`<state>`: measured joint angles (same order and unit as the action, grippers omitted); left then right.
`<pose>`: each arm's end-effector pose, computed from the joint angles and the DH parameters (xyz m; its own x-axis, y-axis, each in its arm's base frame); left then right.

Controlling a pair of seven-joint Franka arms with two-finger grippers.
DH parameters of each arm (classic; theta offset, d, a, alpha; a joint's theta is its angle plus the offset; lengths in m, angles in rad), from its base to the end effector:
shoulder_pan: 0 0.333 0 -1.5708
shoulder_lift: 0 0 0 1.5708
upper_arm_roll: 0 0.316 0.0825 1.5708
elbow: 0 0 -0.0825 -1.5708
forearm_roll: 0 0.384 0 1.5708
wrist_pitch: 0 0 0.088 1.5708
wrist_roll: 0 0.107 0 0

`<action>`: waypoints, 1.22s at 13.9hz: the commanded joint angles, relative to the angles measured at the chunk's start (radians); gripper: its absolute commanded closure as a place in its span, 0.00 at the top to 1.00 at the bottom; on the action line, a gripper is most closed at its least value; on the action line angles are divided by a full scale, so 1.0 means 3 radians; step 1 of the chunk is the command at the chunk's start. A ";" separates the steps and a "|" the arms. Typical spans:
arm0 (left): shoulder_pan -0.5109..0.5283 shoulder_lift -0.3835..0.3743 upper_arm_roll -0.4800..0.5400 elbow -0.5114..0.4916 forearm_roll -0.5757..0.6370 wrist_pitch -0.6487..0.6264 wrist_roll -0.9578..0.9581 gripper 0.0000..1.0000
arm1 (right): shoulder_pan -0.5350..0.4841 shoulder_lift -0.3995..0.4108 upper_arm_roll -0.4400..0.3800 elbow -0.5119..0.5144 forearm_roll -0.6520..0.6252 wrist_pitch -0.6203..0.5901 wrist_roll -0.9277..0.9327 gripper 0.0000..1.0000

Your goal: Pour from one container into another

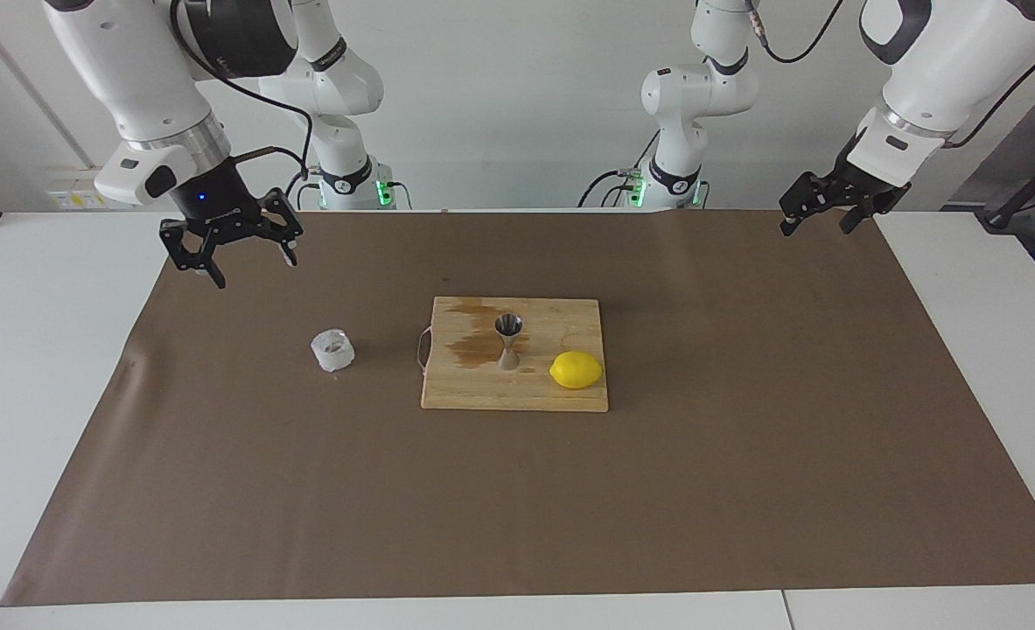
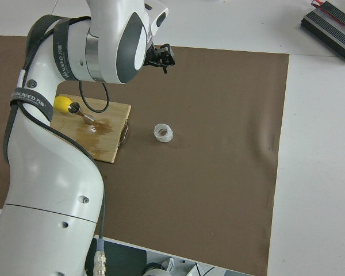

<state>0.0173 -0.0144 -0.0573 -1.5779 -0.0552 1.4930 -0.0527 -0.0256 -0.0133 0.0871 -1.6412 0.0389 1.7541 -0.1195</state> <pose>0.5409 -0.0281 0.6227 0.9973 0.0085 -0.0731 0.0122 -0.9986 0.0506 0.5659 0.0386 0.6155 0.9765 0.1726 0.1293 0.1769 -0.9840 -0.0224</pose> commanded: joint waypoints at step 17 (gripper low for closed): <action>-0.0012 -0.0090 0.0012 -0.0099 0.0031 -0.0017 0.0007 1.00 | 0.0100 -0.0104 -0.0075 0.0168 -0.0211 -0.0580 0.1120 1.00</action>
<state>0.0173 -0.0144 -0.0573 -1.5779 -0.0552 1.4930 -0.0527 0.0070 -0.0291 0.0681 -1.5834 -0.0266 1.6049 0.2440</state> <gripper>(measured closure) 0.000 0.000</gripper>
